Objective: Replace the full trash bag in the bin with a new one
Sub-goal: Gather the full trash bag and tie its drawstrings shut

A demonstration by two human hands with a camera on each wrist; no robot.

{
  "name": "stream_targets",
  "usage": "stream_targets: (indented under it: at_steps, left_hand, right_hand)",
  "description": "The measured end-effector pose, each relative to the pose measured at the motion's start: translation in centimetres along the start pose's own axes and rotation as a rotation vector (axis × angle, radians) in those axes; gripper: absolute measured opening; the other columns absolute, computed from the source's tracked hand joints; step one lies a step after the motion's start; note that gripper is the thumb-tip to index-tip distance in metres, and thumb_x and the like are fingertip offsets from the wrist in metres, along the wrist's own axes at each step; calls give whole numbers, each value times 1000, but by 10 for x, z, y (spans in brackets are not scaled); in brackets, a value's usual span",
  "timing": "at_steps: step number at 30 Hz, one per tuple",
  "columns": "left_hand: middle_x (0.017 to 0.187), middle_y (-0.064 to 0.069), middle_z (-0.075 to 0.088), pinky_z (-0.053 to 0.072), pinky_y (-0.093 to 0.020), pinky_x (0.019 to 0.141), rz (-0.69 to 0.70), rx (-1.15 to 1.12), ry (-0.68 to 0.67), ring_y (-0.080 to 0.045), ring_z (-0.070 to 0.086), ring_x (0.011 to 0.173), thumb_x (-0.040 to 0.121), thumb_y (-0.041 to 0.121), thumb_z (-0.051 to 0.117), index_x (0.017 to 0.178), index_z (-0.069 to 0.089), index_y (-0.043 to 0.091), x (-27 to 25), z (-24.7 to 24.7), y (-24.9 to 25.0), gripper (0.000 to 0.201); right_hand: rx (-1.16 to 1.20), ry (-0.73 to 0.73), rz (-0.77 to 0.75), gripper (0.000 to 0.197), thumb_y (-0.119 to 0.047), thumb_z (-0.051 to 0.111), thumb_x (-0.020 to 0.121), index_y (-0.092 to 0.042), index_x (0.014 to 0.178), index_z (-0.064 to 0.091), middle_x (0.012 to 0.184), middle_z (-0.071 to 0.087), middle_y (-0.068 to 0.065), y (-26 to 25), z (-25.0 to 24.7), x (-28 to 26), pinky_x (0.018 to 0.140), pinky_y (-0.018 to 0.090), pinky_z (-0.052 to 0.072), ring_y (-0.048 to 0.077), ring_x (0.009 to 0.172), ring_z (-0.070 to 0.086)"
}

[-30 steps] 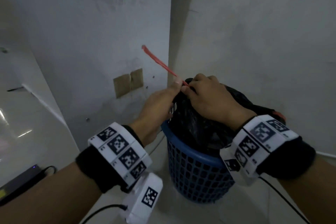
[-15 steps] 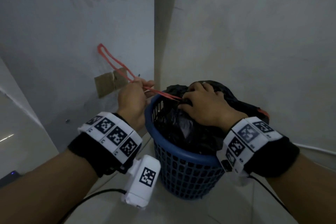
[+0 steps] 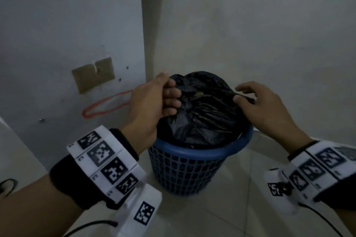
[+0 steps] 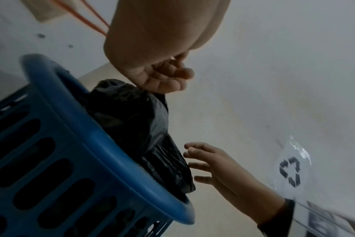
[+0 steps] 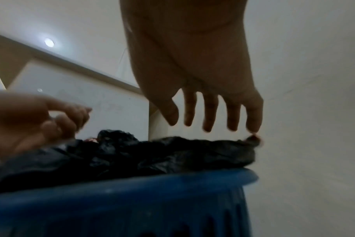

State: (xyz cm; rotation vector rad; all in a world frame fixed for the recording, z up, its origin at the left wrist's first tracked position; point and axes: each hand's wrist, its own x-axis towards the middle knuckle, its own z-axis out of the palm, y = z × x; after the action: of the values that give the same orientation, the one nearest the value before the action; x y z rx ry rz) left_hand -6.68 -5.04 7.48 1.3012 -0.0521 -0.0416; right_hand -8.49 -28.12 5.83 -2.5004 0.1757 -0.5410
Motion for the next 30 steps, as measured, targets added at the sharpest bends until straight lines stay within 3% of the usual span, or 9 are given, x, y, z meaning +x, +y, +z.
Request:
stream_targets:
  at_steps: [4,7,10,12,16,18,22,25,30]
  left_hand:
    - [89,1,76,59,-30,77,38,148,-193,-18,72,87,97,35,52,92,68,17,-6,28,-4,24]
    - [100,8,74,55,-34,90,17,261,-256,-12,68,97,95,37,55,97,69,26,-4,36,-13,18]
    - [101,12,72,53,-31,92,48,338,-257,-7,66,99,95,35,56,101,69,29,1,39,-21,16]
    - [102,15,71,52,-23,90,159,428,-258,1,64,97,95,32,56,102,70,29,4,43,-25,16]
    - [106,14,70,45,-4,76,413,690,-362,7,63,91,93,29,58,112,70,26,8,61,-24,22]
    - [116,12,66,46,-10,84,468,851,-474,2,60,98,91,34,61,123,64,28,9,71,-25,32]
    - [148,8,41,38,-37,111,407,935,-728,-11,39,136,78,52,69,147,33,33,14,88,-36,80]
    - [156,9,26,21,-45,118,494,1108,-736,-12,16,146,76,58,69,151,14,36,14,98,-37,96]
    - [140,4,52,46,-39,100,516,1005,-638,-16,53,123,79,52,69,151,21,30,18,95,-35,89]
  right_hand:
    - [108,-7,291,52,-42,54,94,-21,140,39,141,43,15,29,5,3,95,43,46,36,121,51]
    - [395,-143,445,40,-35,53,97,-14,131,50,128,59,15,35,10,2,79,42,57,32,104,63]
    - [224,-64,348,20,-31,56,95,-12,96,59,97,67,16,43,9,0,74,48,58,34,84,66]
    - [74,-27,254,23,-34,56,94,-15,81,59,84,66,11,44,3,-5,74,45,56,33,81,64]
    - [117,-149,186,30,-42,58,92,-15,80,62,82,69,4,35,-8,-20,64,41,58,27,77,67]
    - [156,-176,168,24,-40,61,90,-16,83,64,87,68,3,31,-15,-26,61,42,60,24,76,68]
    - [263,-159,68,12,-22,62,92,-17,86,71,82,71,11,20,-34,-26,78,50,56,30,80,67]
    - [464,-210,60,10,-11,63,91,-5,95,70,90,71,20,9,-42,-24,78,47,56,32,81,69]
    - [543,-193,62,14,-16,72,85,-3,87,67,77,71,17,-4,-43,-20,53,21,51,13,58,63]
